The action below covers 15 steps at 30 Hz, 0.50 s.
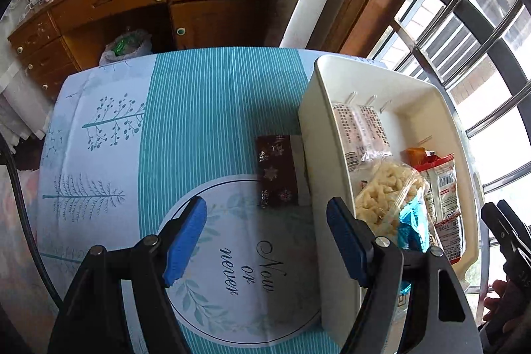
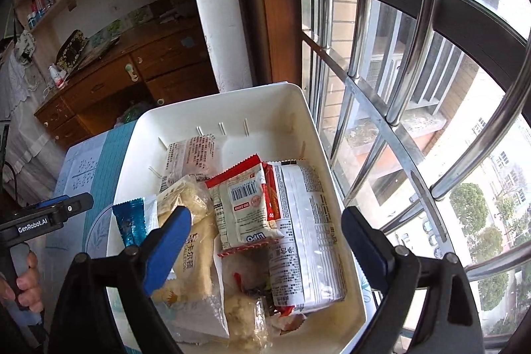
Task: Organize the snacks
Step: 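Move the left gripper to the brown star-print pack and grasp it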
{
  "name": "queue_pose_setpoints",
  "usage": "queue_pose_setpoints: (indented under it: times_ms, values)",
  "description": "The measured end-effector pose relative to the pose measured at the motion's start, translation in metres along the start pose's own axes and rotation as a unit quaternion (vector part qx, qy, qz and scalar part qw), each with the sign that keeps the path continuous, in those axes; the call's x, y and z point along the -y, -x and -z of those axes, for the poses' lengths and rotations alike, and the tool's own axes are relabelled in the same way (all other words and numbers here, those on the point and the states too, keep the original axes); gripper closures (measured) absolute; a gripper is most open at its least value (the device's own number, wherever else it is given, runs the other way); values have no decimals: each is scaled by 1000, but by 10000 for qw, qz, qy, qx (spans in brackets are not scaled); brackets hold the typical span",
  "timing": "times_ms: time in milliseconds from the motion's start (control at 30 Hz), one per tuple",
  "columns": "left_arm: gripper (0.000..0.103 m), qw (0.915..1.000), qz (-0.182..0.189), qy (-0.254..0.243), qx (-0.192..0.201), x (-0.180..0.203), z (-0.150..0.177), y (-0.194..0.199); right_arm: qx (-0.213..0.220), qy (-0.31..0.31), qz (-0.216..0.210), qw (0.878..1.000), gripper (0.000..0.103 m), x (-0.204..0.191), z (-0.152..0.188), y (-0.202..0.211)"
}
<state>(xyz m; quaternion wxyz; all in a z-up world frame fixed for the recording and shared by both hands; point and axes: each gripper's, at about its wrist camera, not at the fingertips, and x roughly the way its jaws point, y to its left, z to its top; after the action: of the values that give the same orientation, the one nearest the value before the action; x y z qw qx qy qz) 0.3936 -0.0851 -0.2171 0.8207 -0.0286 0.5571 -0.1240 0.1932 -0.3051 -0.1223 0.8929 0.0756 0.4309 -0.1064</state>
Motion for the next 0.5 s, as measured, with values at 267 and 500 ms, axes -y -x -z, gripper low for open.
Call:
queue_pose_setpoints:
  times_ms: [267, 500]
  values:
    - [29, 9977, 575, -329, -141, -12, -6, -44, 291, -25, 673, 9973, 10, -24, 15, 6]
    - [29, 9956, 762, -548, -39, -14, -6, -72, 167, 1, 1113, 9936, 10, -34, 25, -2]
